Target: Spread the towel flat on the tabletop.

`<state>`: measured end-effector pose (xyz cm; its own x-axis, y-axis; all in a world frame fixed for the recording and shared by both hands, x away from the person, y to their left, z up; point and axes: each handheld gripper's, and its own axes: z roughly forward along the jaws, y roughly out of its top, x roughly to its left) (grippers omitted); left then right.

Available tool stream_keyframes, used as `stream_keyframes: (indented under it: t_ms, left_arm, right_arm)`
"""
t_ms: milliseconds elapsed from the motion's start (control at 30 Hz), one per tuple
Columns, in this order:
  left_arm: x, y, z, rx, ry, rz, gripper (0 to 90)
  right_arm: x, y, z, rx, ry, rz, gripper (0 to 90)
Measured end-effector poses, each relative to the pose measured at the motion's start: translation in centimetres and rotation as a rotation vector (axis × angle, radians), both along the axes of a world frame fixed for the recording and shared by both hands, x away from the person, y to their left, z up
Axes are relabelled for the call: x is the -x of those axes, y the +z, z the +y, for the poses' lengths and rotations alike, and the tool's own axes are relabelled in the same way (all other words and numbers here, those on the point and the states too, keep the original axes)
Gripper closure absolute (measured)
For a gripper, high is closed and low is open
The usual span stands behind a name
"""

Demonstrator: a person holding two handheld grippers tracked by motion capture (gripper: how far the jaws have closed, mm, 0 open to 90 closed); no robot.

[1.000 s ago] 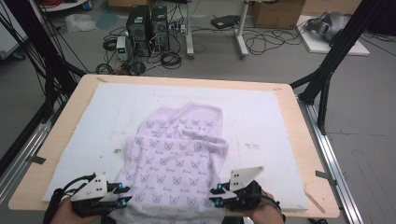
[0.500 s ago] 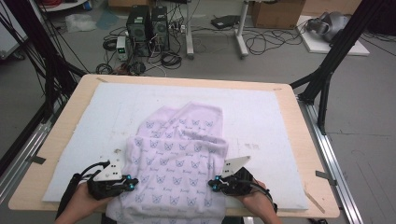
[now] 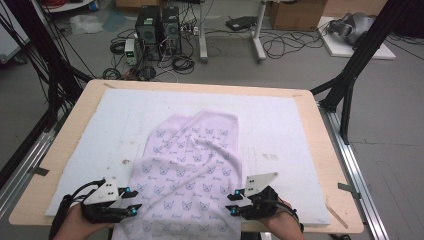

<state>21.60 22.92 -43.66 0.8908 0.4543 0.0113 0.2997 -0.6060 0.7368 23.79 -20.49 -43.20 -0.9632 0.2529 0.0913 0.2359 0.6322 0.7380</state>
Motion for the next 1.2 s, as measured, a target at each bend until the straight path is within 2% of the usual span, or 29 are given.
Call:
stream_keyframes:
  t_ms: [33,67,100,133,167,200,267,333,367,400,433,467,500,600,700,733,767,833,867,900,933,1067,1200]
  left_arm:
    - [-0.2,-0.5,-0.2,-0.012,-0.016,0.008,60.5]
    - [-0.1,-0.5,-0.2,0.008,-0.021,-0.008,63.8]
    - [-0.1,-0.5,-0.2,0.012,-0.039,0.011,75.6]
    - [0.0,-0.4,-0.3,0.007,-0.042,0.01,83.8]
    - [0.3,-0.4,-0.4,-0.005,-0.041,-0.002,86.8]
    - [0.4,-0.3,-0.4,-0.008,-0.044,0.003,87.5]
    - [1.3,-0.1,-0.4,0.007,-0.069,0.03,87.9]
    - [2.8,0.3,-0.2,0.019,-0.092,0.019,87.6]
    - [3.4,0.6,-0.1,0.028,-0.091,0.005,86.5]
    - [3.7,0.8,0.1,0.041,-0.078,-0.005,81.7]
    - [3.8,1.1,0.3,0.044,-0.051,-0.018,70.4]
    - [3.5,1.2,0.4,0.028,-0.03,-0.031,61.1]
    - [3.1,1.3,0.5,0.025,-0.013,-0.034,56.2]
    - [1.6,1.0,0.5,0.029,0.006,-0.028,55.2]
    - [0.8,0.1,-0.3,-0.002,-0.01,-0.006,56.5]
    - [0.6,-0.3,-0.5,-0.021,-0.022,-0.002,59.7]
    - [0.6,-0.5,-0.6,-0.01,-0.026,-0.007,64.9]
    - [0.4,-0.5,-0.4,0.004,-0.032,-0.002,74.3]
    - [0.4,-0.5,-0.5,0.005,-0.035,0.002,81.0]
    - [0.4,-0.4,-0.5,0.001,-0.036,-0.002,85.7]
    - [0.5,-0.4,-0.5,-0.005,-0.037,-0.007,86.9]
    - [1.2,-0.1,0.0,0.002,-0.022,-0.014,87.8]
    - [2.6,0.4,0.8,0.029,-0.022,-0.01,87.8]
  right_arm:
    - [-0.2,-0.5,0.3,0.007,0.006,0.01,63.3]
    - [-0.4,-0.9,0.5,0.021,0.011,0.019,64.8]
    - [-0.5,-1.3,0.6,0.025,0.013,0.012,69.0]
    - [-0.5,-1.3,0.5,0.011,0.007,0.002,75.4]
    - [-0.7,-1.3,0.4,0.01,0.003,0.007,81.0]
    - [-0.7,-1.3,0.4,0.01,0.005,0.021,86.3]
    - [-0.6,-1.2,0.3,0.019,0.031,0.033,88.2]
    - [0.1,-0.7,0.2,0.013,0.066,0.031,88.0]
    - [0.5,-0.4,0.0,-0.002,0.069,0.026,87.0]
    - [0.7,0.0,-0.3,-0.023,0.074,0.024,84.0]
    - [0.9,0.3,-0.6,-0.036,0.067,0.023,77.6]
    - [0.9,0.5,-0.8,-0.036,0.041,0.011,73.4]
    - [0.7,0.6,-0.9,-0.022,0.027,0.004,67.7]
    - [0.1,0.4,-1.0,-0.044,0.001,0.014,64.4]
    - [-0.1,-0.2,-0.5,-0.03,0.022,0.014,62.8]
    - [-0.1,-0.5,-0.3,-0.016,0.035,0.016,62.7]
    - [0.0,-0.7,-0.2,-0.008,0.042,0.019,63.2]
    - [0.1,-1.1,0.1,0.028,0.052,0.018,68.2]
    - [0.2,-1.3,0.1,0.024,0.048,-0.013,76.3]
    - [0.2,-1.3,0.1,0.023,0.051,-0.015,83.2]
    - [0.1,-1.3,0.1,0.022,0.062,0.01,86.8]
    - [0.2,-1.0,-0.3,0.037,0.08,0.009,88.5]
    - [1.6,-0.4,-1.6,0.008,0.094,0.03,88.7]
